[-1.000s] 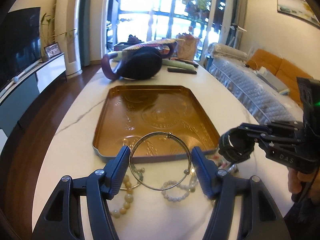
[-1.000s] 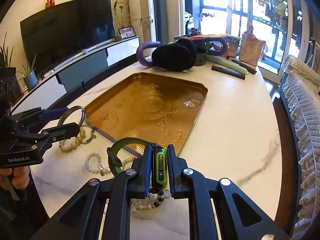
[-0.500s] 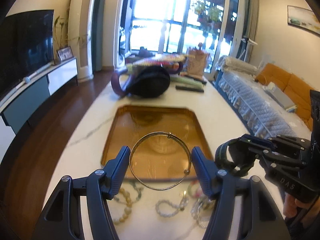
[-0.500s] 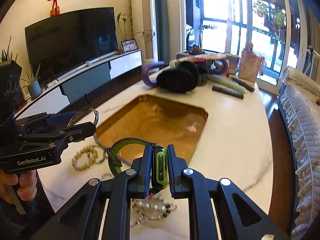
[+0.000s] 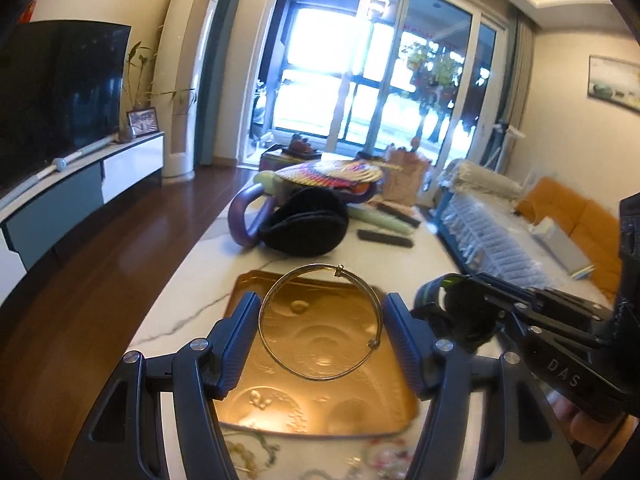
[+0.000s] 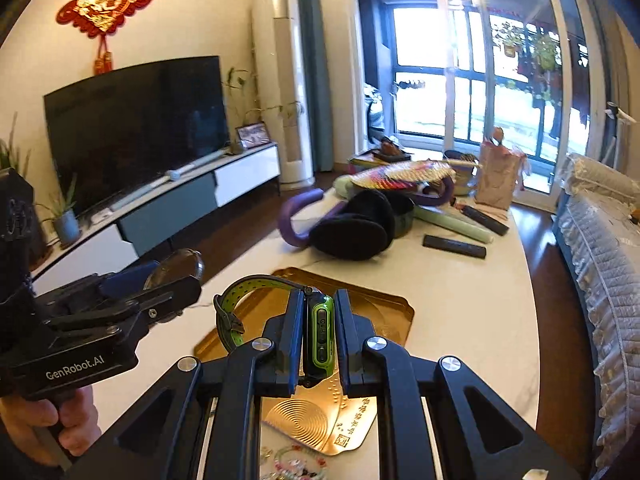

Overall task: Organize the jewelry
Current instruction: 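Carry the watch over the tray with right tool while left tool lowers bangle in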

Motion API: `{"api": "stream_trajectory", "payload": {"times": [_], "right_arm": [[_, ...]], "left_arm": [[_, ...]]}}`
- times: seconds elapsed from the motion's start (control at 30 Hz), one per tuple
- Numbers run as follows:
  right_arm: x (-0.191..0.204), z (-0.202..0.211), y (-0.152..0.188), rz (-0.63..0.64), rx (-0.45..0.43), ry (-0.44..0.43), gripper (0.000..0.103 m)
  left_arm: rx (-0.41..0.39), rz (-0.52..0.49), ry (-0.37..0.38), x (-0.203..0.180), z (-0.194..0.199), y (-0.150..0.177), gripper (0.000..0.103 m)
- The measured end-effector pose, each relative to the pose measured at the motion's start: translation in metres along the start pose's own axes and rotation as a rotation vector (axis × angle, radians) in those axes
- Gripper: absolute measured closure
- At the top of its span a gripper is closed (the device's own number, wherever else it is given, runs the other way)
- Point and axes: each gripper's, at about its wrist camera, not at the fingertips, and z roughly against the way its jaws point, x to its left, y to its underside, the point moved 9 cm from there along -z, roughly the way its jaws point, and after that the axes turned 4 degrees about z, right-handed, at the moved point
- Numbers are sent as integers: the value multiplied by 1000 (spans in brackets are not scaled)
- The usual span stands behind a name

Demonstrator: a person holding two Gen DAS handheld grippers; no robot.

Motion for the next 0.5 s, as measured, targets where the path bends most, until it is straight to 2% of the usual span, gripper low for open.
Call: {"api": "stream_trajectory", "payload": {"times": [0.13,0.3,0.5], "right_arm": [[-4,-27,26,16,61,5,90],[-7,-55,52,15,106,-11,89],[-9,-81,71,20,157,-26,90]], "left_arm": [[55,-18,-41,10,-31,26,39],[129,-21,-43,17,-65,52,39],[194,-57,-91,33,-94,76,39]]}}
